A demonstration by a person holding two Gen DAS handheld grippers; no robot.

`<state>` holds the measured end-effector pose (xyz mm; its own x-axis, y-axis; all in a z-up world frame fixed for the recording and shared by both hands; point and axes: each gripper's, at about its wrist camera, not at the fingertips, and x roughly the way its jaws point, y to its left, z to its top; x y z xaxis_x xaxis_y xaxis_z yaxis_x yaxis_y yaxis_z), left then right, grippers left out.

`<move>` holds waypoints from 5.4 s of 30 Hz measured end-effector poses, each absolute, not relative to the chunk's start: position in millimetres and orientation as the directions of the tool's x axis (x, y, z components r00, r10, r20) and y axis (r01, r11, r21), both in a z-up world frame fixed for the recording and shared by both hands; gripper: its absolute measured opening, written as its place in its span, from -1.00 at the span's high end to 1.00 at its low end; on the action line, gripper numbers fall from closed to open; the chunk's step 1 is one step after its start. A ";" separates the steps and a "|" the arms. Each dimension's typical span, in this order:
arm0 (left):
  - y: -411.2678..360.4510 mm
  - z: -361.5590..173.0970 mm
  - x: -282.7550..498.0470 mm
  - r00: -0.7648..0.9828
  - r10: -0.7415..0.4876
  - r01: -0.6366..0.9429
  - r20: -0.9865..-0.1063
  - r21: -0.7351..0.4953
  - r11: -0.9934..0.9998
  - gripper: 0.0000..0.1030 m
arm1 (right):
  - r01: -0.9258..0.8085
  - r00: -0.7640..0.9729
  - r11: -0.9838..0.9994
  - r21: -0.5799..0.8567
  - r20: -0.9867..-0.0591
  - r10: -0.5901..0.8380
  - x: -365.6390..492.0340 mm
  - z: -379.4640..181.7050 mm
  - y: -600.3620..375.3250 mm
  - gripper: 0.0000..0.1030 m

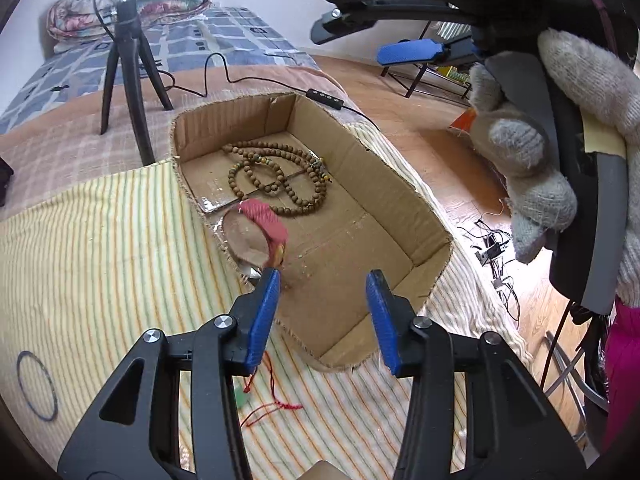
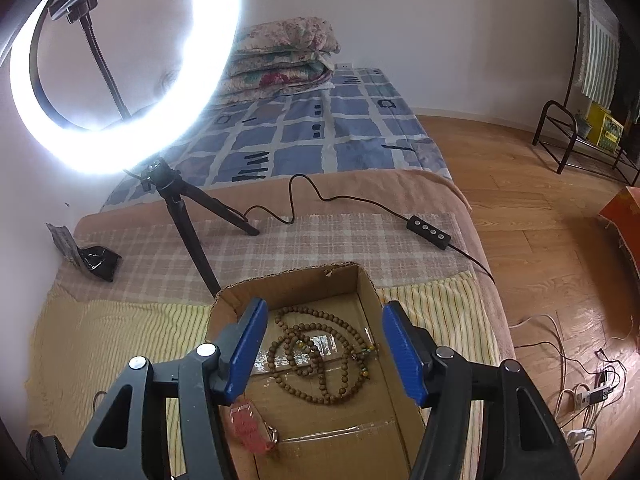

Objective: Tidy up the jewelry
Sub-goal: 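Open the right tool to drop the mala in the box while the left tool releases the watch, then move the left tool to the pearl necklace while the right tool approaches the green jade pendant, then close the left tool on the pearl necklace while the right tool grips the pendant's red string, then lift the pearls with the left tool while the right tool carries the pendant toward the box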

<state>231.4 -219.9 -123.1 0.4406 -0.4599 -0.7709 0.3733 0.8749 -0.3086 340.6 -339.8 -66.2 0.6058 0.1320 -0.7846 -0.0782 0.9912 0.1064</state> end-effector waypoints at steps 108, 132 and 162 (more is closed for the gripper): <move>-100.5 -208.1 146.0 0.310 -0.316 0.410 -0.897 -0.174 0.896 0.80 | -0.253 0.349 0.952 0.172 -0.902 0.255 180.3 -216.2 -235.5 0.85; -78.3 -167.3 144.7 0.355 -0.434 0.348 -0.828 -0.313 0.884 0.90 | -0.269 0.470 0.930 0.249 -0.809 0.353 174.0 -155.8 -246.4 0.99; -45.6 -61.7 135.7 0.531 -0.480 0.343 -0.699 -0.340 0.876 0.90 | -0.365 0.603 0.910 0.198 -0.694 0.393 142.3 -65.5 -228.7 0.99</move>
